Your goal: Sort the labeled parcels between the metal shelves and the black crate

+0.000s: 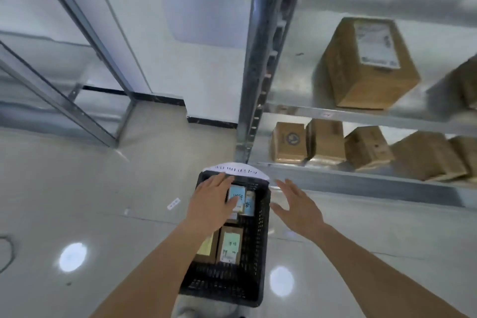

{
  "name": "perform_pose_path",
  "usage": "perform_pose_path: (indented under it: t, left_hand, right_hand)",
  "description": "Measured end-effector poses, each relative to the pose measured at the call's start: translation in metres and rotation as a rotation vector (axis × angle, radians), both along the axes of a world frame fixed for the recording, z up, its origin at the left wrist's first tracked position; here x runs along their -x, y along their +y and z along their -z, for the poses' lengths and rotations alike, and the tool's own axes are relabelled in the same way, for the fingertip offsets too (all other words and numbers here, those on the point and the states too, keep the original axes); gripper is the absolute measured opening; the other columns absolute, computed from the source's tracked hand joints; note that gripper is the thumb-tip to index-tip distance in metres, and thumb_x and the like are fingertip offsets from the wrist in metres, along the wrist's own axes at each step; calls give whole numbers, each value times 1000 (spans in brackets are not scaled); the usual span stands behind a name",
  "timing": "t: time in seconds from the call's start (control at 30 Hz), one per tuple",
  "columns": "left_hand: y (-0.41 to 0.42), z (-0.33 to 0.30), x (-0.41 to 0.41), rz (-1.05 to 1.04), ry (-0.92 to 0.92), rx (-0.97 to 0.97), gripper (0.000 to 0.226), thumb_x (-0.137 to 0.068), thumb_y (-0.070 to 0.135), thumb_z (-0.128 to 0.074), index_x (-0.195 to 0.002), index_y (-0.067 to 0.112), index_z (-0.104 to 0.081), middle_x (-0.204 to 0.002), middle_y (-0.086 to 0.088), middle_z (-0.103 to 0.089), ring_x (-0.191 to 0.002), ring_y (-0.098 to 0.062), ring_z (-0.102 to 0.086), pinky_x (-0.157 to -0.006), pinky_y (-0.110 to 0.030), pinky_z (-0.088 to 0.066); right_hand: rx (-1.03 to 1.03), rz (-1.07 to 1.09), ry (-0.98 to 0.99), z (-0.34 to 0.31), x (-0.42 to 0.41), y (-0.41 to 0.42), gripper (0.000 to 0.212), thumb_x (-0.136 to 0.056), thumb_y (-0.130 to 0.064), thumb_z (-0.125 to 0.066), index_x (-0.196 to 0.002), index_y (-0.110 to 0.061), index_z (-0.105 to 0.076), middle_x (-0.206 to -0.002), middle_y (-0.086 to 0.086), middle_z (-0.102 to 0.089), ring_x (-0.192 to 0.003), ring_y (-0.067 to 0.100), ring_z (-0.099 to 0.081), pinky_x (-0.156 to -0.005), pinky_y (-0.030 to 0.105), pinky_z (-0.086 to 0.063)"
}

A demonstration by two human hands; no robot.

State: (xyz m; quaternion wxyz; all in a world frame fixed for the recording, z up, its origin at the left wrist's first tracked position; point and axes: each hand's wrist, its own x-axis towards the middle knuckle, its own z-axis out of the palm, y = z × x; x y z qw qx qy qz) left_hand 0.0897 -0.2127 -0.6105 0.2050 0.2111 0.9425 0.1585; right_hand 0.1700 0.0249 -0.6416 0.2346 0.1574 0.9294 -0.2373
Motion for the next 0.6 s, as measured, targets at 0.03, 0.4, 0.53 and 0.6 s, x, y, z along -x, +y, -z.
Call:
perform_pose_path:
  t: [0.03,0.4,0.53,0.6]
  left_hand:
    - [6,-33,-4,5,32,-14,57,-100,46,-45,-153,31,-31,-161,8,-27,-147,-15,-26,-120,-36,-21]
    - [61,-343,-90,132,272,-242,57,-98,46,-50,-151,29,-34,-157,9,-34,-144,-15,-31,-118,-35,-25]
    - [85,-436,-133,166,339,-319,56,-98,51,-49,-150,35,-34,-157,11,-34,-144,-17,-34,-116,-39,-29]
    - [101,-471,-153,197,351,-345,57,-97,50,-50,-150,38,-33,-159,11,-30,-145,-18,-32,-117,-41,-29]
  right_hand:
    - [-13,3,22,-37,-4,2,70,-100,-58,-48,-161,-42,-17,-172,-8,-10,-156,18,-17,-124,41,-25]
    - [-253,60,293,-396,-104,31,69,-99,-56,-50,-159,-42,-20,-171,-8,-14,-155,24,-23,-120,48,-31]
    - [-345,106,367,-484,-165,54,71,-98,-61,-51,-159,-47,-16,-171,-10,-10,-154,24,-26,-120,50,-34]
    - [-368,132,399,-520,-195,69,72,-98,-63,-51,-159,-47,-17,-171,-9,-12,-153,24,-30,-120,50,-35]
